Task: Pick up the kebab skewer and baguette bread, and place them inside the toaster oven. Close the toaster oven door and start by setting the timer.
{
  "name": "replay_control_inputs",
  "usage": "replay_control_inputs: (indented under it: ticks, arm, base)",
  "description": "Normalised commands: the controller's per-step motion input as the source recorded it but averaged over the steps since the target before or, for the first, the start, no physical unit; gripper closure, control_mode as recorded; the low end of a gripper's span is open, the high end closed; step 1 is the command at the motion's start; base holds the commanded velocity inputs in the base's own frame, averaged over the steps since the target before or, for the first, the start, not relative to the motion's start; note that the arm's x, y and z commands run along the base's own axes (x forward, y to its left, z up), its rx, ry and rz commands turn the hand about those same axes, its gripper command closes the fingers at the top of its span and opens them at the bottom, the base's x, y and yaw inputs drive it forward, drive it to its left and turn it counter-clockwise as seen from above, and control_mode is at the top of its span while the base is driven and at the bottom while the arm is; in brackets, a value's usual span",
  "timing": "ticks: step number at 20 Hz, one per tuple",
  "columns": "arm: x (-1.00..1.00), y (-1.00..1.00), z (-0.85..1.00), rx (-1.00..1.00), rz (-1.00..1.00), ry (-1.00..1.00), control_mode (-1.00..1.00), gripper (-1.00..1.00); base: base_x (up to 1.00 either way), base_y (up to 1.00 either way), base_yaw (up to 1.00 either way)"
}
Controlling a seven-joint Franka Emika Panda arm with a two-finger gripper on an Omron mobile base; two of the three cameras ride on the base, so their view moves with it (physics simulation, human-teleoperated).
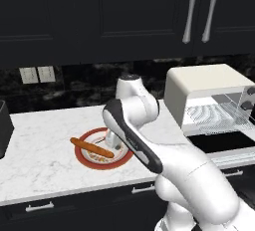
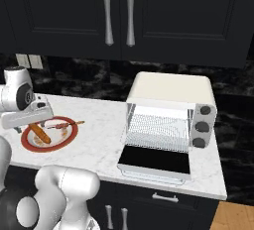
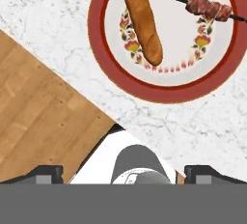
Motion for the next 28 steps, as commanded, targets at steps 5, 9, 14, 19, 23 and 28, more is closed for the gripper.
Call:
replay_control_inputs:
  ticks: [5,9,14,19,23,28]
  arm:
    - [0.90,0.44,-0.37,-0.10,0.06,0.21,-1.00,-1.00]
    - [0.49,0.36,-0.58,-0.12,0.01,0.08,-1.00,-1.00]
    - [0.16,0.18,-0.83,-0.06,0.00,0.00,-1.00,-1.00]
    - [0.20,0.07,-0.59,0.00,0.00,0.00,-1.00,-1.00]
    - [0.32,0.00,-0.39,0.00,0.00,0.00,-1.00,-1.00]
    - [0.46,0.03,-0.33,0.00,0.00,0.00,-1.00,-1.00]
  base:
    - [0.00,0.00,0.00]
    - [0.00,0.00,0.00]
    - [0.00,0.00,0.00]
    - [0.00,0.00,0.00]
    - [0.00,0.00,0.00]
    - [0.00,0.00,0.00]
